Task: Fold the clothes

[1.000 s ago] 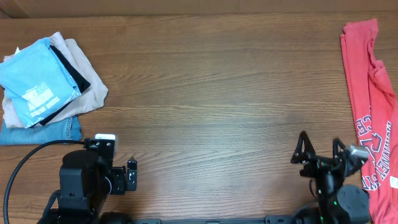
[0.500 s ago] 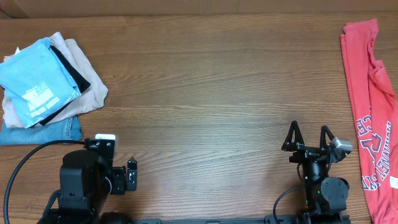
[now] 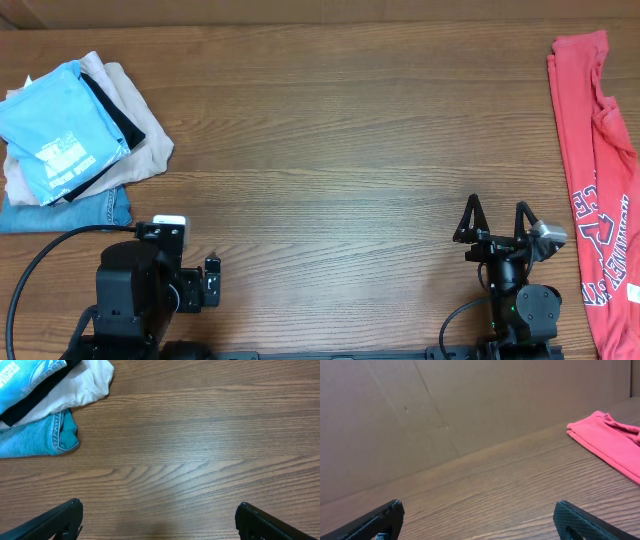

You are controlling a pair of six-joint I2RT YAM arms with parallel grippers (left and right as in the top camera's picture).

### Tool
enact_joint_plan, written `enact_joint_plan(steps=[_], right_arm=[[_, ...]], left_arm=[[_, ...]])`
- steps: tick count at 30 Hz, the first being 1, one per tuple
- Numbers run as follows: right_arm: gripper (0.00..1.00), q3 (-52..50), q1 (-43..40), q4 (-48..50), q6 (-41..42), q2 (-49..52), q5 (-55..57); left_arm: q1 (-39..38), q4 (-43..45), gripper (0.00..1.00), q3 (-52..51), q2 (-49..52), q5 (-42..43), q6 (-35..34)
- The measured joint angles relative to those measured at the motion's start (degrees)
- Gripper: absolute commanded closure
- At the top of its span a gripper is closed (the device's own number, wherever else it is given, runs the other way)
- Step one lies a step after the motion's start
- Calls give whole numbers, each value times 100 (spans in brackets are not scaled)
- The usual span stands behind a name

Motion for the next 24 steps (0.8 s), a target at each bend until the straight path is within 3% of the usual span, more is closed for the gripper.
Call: enact_joint_plan(steps=[24], right_arm=[[0, 0, 2, 0, 13, 0, -2]], left_arm=[[0, 15, 0, -33, -358, 2, 0]])
